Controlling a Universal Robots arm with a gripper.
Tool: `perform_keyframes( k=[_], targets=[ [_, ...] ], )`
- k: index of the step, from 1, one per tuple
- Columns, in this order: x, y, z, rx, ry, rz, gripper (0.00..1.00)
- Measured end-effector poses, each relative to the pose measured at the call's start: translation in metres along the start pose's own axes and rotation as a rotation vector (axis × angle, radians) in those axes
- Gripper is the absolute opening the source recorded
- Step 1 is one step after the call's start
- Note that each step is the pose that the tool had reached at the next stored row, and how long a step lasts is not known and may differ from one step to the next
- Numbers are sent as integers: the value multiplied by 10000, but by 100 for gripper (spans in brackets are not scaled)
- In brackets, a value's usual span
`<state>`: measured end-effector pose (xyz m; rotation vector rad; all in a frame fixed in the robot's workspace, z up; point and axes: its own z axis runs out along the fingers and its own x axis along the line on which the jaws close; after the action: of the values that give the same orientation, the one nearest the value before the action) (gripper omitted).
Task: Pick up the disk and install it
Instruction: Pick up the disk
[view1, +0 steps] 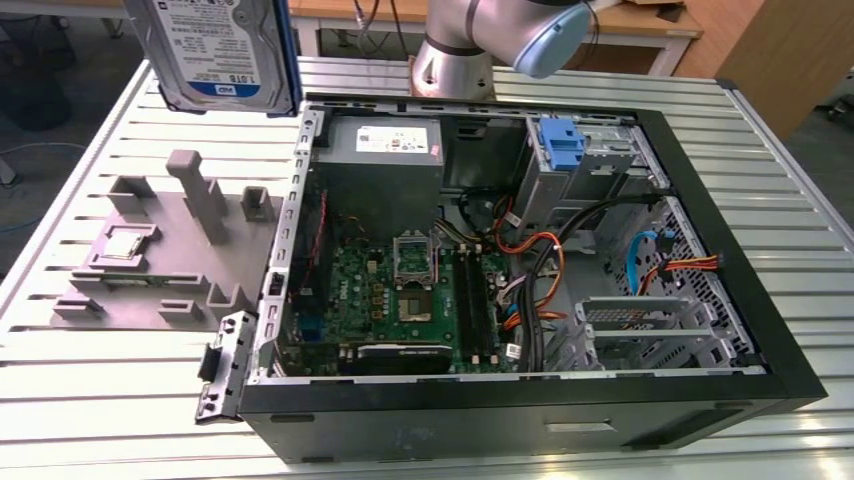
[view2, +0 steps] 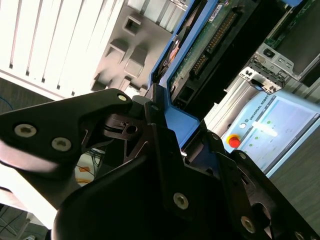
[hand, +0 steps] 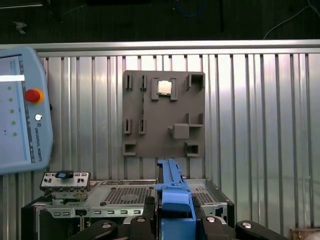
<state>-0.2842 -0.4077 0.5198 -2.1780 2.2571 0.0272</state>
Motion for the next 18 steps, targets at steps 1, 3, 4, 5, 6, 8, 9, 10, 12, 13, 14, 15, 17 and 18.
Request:
perform_keyframes(
  k=[1,3,4,5,6,8,9,10,12,13,14,15,17,18],
  targets=[
    [0,-5,0,0,0,0,36],
    [-1,-12,0,-1,1,0,36],
    [0,-13,0,0,0,1,36],
    [0,-13,0,0,0,2,36],
    [0,-14,0,0,0,0,36],
    [-1,-15,0,0,1,0,36],
    [-1,-20,0,-1,1,-1,36],
    [-1,-27,0,0,0,-2,36],
    [1,-40,0,-1,0,0,36],
    [2,-45,1,0,0,0,36],
    [4,-48,1,0,0,0,36],
    [4,-54,1,0,0,0,36],
    [5,-58,1,0,0,1,36],
    [5,-59,1,0,0,1,36]
  ],
)
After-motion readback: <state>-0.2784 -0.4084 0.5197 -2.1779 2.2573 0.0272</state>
